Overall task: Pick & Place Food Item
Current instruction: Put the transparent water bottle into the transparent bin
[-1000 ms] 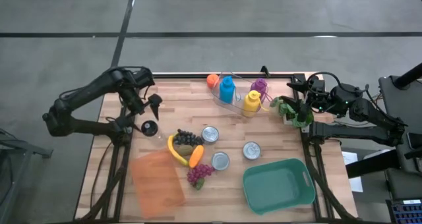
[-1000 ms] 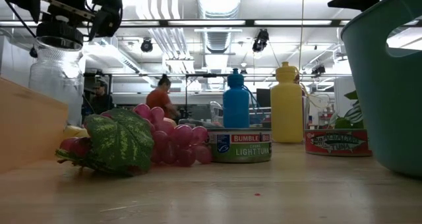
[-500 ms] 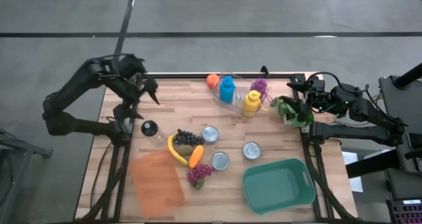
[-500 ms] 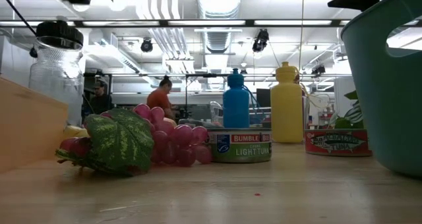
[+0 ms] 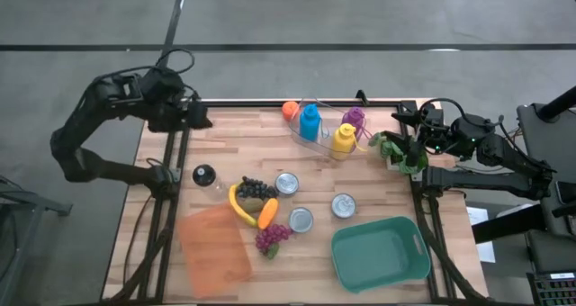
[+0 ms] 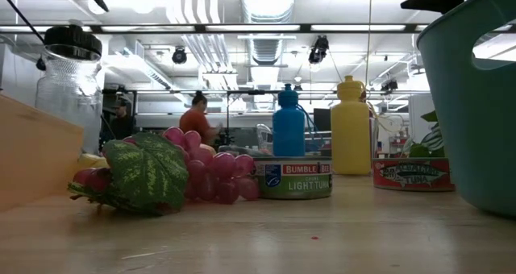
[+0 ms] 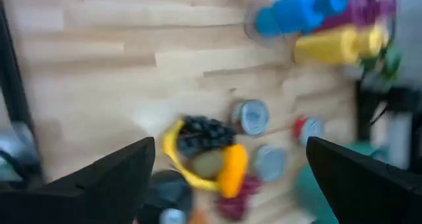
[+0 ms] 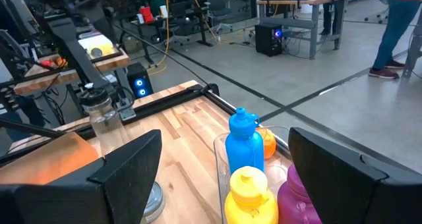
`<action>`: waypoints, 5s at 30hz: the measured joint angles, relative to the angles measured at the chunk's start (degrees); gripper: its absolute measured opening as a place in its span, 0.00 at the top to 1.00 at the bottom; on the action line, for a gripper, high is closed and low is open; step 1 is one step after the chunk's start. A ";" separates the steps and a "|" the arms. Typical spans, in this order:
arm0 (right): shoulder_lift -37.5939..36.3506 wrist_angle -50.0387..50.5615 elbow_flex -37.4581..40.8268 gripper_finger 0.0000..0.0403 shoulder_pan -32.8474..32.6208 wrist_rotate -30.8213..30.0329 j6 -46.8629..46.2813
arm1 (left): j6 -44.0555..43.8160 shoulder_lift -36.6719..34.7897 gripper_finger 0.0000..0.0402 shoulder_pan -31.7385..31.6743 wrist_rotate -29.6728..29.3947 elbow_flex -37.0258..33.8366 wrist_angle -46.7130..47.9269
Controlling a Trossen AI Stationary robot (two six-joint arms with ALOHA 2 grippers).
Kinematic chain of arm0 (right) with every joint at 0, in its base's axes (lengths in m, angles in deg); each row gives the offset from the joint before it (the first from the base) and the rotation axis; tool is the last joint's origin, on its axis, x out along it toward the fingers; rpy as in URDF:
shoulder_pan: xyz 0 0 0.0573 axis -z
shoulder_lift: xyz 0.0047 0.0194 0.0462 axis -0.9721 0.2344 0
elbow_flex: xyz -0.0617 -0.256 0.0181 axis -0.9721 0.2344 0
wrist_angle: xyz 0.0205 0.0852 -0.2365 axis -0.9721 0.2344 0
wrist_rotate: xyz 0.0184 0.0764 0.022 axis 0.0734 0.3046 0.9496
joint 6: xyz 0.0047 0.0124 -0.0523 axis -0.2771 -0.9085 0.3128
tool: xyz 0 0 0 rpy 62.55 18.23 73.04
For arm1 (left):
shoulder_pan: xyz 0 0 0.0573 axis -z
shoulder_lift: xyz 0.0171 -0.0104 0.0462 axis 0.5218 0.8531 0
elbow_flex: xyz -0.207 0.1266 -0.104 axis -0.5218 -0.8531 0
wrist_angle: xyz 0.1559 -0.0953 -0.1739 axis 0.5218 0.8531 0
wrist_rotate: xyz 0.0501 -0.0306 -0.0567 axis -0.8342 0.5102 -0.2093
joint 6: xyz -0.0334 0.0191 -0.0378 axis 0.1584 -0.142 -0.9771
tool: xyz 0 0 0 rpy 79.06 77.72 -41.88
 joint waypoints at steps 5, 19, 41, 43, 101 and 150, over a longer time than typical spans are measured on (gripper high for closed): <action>0.00 0.00 0.00 0.18 -0.02 0.00 0.00 | 12.68 0.25 0.01 6.34 -4.91 -0.17 -0.02; 0.00 0.00 0.02 0.18 -0.02 0.00 0.00 | 15.03 0.21 0.01 27.93 -14.03 -4.80 -0.04; 0.00 0.00 0.00 0.18 -0.02 0.02 0.00 | 17.21 0.01 0.01 31.91 -4.10 -21.21 0.01; 0.02 0.00 0.00 0.18 -0.02 0.01 0.00 | 17.85 0.01 0.01 31.91 -4.10 -21.60 -0.08; 0.02 0.00 0.00 0.18 -0.02 0.01 0.00 | 20.13 1.52 0.01 32.02 -9.56 -29.03 -4.68; 0.00 0.00 0.00 0.18 -0.02 0.00 0.00 | 21.62 1.58 0.19 31.93 -25.76 -15.80 -2.14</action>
